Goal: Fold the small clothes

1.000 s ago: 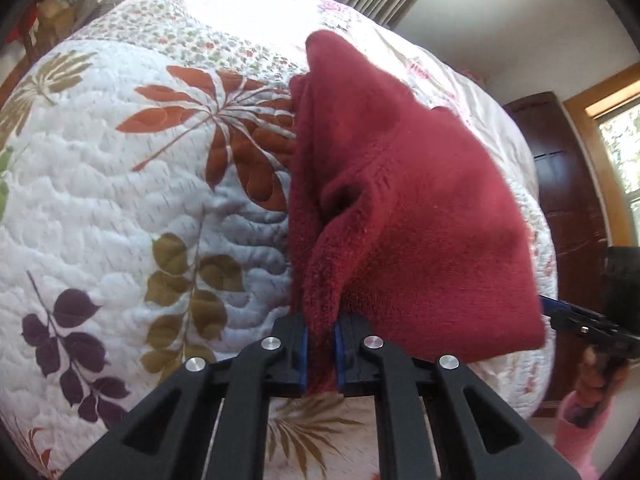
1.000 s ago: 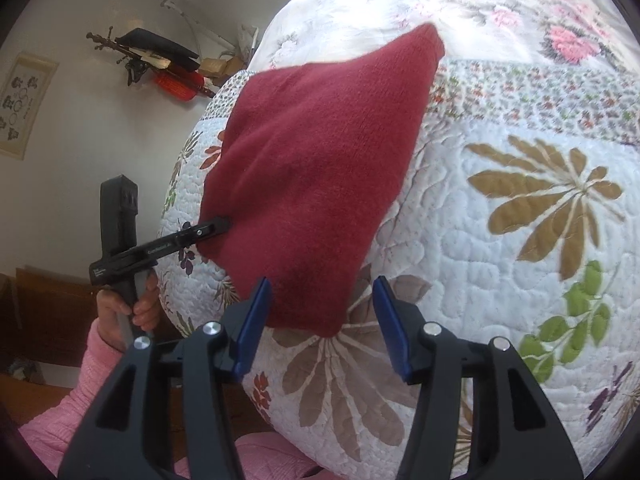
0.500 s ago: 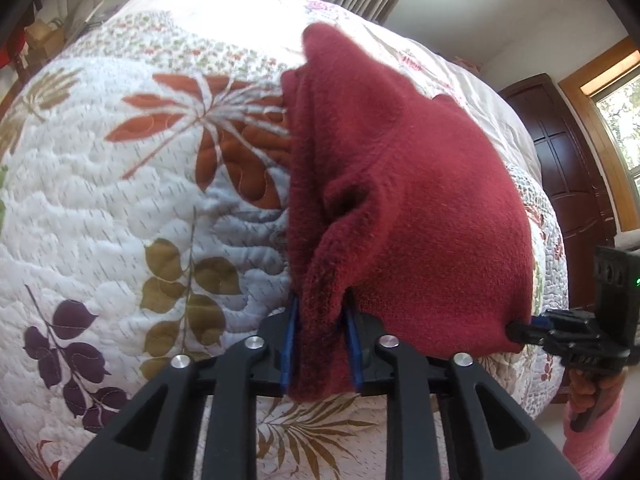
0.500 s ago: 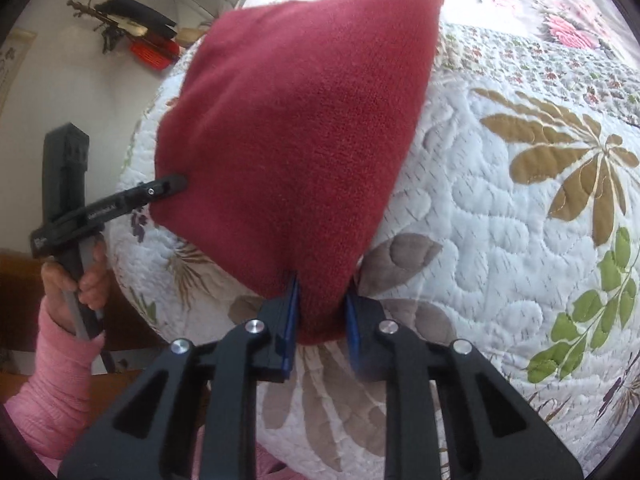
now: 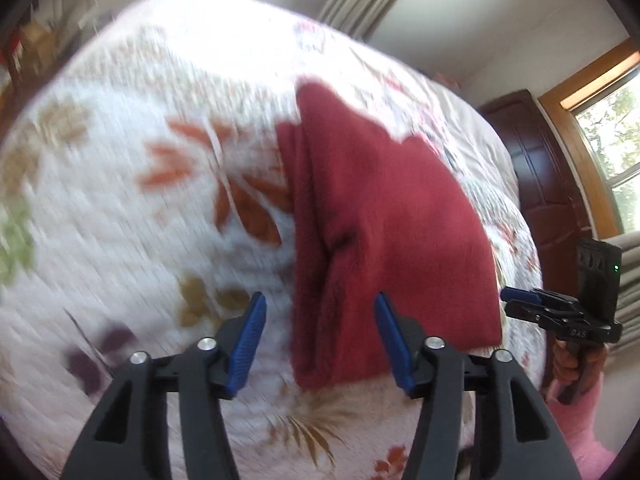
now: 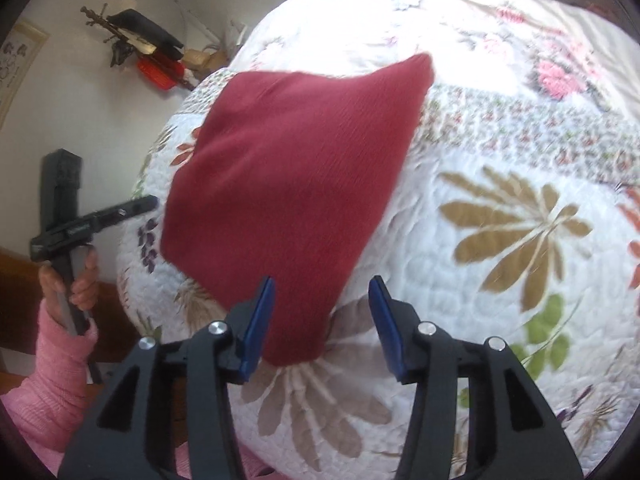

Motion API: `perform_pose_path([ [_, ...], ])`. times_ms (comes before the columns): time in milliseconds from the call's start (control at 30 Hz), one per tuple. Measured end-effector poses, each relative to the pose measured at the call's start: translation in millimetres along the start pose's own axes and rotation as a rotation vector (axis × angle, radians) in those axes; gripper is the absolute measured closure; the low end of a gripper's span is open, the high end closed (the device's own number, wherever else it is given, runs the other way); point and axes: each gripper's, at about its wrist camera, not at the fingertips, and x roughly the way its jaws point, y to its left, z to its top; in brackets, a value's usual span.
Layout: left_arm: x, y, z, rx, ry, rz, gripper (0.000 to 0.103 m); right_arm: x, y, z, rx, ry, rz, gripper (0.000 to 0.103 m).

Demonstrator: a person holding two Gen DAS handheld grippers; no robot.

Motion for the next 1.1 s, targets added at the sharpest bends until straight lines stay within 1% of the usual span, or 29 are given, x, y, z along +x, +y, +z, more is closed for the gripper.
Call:
perform_pose_path([
  [67,3.1,-1.5,22.1,0.014,-0.022,0.042,0.045,1.7,-1.1,12.9,0.001,-0.001,-0.053,0.054],
  [167,21.8,-10.8,53.0,0.009,-0.016,0.061,0.045,8.0,2.9,28.4,0.001,-0.008,-0.143,0.054],
  [200,28.1,-14.7,59.1,0.005,-0.012,0.061,0.045,10.3,5.9,30.0,-0.005,-0.013,-0.156,0.054],
  [233,36.4,-19.6,68.6,0.003,-0.004,0.062,0.045,12.4,8.9,31.0,-0.010,-0.015,-0.153,0.054],
  [300,49.5,-22.1,81.5,-0.010,0.004,0.068,0.045,18.6,13.5,32.2,-0.009,-0.008,-0.112,0.054],
  [367,61.1,-20.5,91.9,-0.025,0.008,0.083,0.047,22.8,13.0,33.1,-0.011,-0.004,-0.116,0.055],
  [400,66.4,-18.3,93.5,-0.037,0.007,0.088,0.059,24.8,11.5,33.5,-0.010,0.000,-0.124,0.055],
  [433,70.4,-15.1,97.3,-0.050,0.008,0.068,0.077,26.1,10.2,34.2,-0.007,0.002,-0.123,0.055],
  [467,74.1,-12.6,100.5,-0.066,0.018,0.055,0.080,28.1,10.3,34.6,-0.001,0.006,-0.116,0.055],
  [500,73.3,-8.6,99.9,-0.078,0.016,0.054,0.088,29.8,11.2,35.5,0.004,0.008,-0.111,0.055],
  [533,70.5,-5.3,100.7,-0.092,0.001,0.054,0.095,31.1,9.9,35.4,0.005,0.008,-0.105,0.055],
  [600,64.1,0.1,102.4,-0.098,-0.034,0.065,0.095,34.3,10.9,34.0,0.005,0.009,-0.096,0.055],
  [633,65.1,2.2,104.8,-0.101,-0.042,0.084,0.095,36.4,13.6,34.3,0.006,0.011,-0.095,0.055],
  [667,69.7,4.3,104.8,-0.099,-0.035,0.107,0.095,38.9,16.0,34.9,0.004,0.013,-0.096,0.053],
  [700,77.8,5.9,102.8,-0.089,-0.009,0.122,0.095,40.1,16.7,35.1,0.002,0.014,-0.101,0.053],
  [733,81.5,5.7,101.2,-0.077,-0.005,0.128,0.095,40.6,17.3,35.1,-0.001,0.014,-0.104,0.053],
  [767,80.2,3.7,99.3,-0.061,-0.015,0.132,0.095,40.3,18.0,34.9,-0.002,0.014,-0.105,0.053],
  [800,76.4,0.6,98.3,-0.049,-0.021,0.122,0.092,40.1,18.0,35.0,-0.002,0.016,-0.105,0.053],
  [833,72.4,0.1,97.7,-0.054,-0.014,0.103,0.085,38.7,17.4,35.3,-0.001,0.017,-0.101,0.053],
  [867,68.9,0.2,97.4,-0.067,-0.003,0.087,0.082,36.4,16.7,35.7,0.001,0.013,-0.095,0.053],
  [900,62.6,1.2,95.6,-0.088,0.004,0.061,0.073,33.8,15.8,36.1,0.002,0.008,-0.088,0.053],
  [933,56.8,1.5,92.8,-0.097,0.006,0.033,0.058,29.5,15.1,36.4,0.005,-0.001,-0.077,0.053],
  [967,50.5,1.4,89.1,-0.100,0.008,0.000,0.050,26.2,14.4,36.9,0.008,-0.008,-0.071,0.053],
  [1000,45.0,0.6,84.4,-0.099,0.010,-0.028,0.037,24.0,13.2,37.7,0.011,-0.013,-0.067,0.053],
  [1067,41.6,-0.3,74.6,-0.091,0.020,-0.056,0.036,20.5,11.1,40.1,0.018,-0.020,-0.066,0.052],
  [1100,43.6,-1.0,71.1,-0.089,0.034,-0.058,0.036,19.9,10.3,41.8,0.019,-0.021,-0.068,0.052],
])
